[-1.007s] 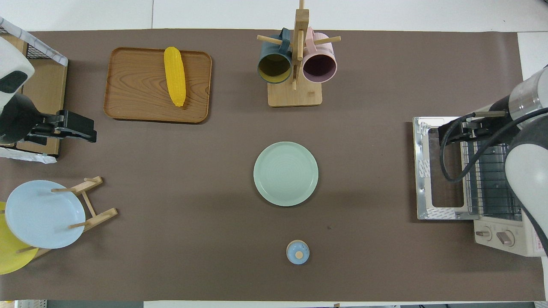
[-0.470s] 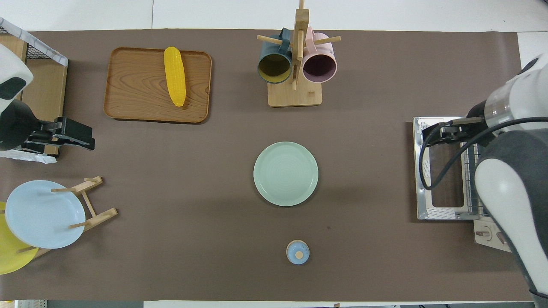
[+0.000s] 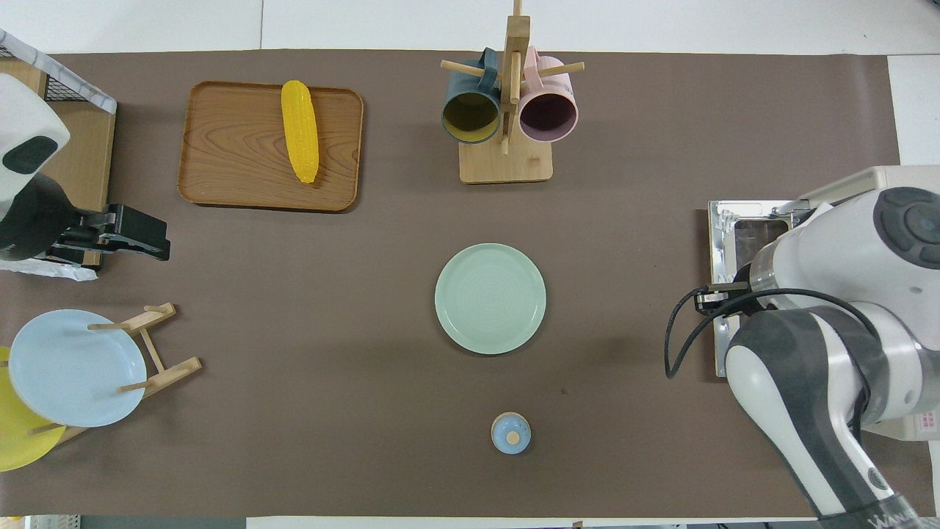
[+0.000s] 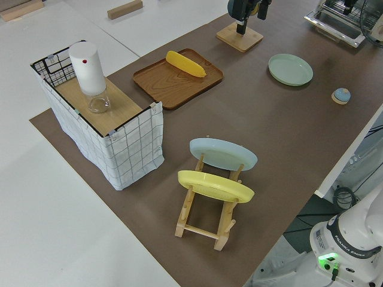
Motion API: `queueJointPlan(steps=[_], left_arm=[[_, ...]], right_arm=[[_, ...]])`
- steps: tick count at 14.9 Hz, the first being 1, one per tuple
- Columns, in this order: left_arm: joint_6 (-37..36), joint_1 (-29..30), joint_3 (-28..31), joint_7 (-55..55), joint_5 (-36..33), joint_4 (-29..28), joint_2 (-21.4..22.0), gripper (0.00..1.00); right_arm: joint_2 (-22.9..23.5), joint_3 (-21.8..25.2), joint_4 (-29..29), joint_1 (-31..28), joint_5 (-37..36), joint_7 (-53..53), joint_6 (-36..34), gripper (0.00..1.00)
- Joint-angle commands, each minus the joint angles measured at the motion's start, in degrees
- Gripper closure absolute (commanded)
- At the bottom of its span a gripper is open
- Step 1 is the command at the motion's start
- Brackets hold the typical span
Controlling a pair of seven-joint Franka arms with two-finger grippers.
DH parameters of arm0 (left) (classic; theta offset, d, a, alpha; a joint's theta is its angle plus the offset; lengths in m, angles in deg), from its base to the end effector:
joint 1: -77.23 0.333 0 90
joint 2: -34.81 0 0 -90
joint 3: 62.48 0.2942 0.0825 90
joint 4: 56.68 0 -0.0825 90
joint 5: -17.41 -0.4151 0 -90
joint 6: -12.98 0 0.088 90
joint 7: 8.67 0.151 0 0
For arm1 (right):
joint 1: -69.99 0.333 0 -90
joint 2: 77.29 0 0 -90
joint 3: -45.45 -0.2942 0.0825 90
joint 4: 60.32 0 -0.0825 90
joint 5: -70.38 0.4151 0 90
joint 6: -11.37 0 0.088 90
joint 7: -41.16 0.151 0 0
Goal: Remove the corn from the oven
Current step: 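Push the toaster oven door closed with the right gripper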
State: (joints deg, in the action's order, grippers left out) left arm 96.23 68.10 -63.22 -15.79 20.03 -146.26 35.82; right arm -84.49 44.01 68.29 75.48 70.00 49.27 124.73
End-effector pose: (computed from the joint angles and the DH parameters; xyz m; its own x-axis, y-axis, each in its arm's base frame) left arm 0.5542 -0.1039 0.5631 0.9938 -0.0526 -0.0975 -0.0496 -0.9982 0.0336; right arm 0.5046 0.0605 0.3274 0.9903 -0.0198 -0.1374 -0.0160 -0.9995 0.0285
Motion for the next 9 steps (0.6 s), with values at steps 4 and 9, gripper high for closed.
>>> queueJointPlan(steps=[4, 9], left_arm=[[-0.02, 0.96, -0.75, 0.18, -1.21, -1.91, 1.80, 0.00], [-0.10, 1.05, -0.75, 0.10, -1.21, -1.82, 1.80, 0.00]], right_arm=[[0.43, -0.06, 12.28, -0.04, -1.29, 5.15, 13.81, 1.00], [1.49, -0.06, 14.64, 0.05, -6.30, 7.96, 19.08, 1.00]])
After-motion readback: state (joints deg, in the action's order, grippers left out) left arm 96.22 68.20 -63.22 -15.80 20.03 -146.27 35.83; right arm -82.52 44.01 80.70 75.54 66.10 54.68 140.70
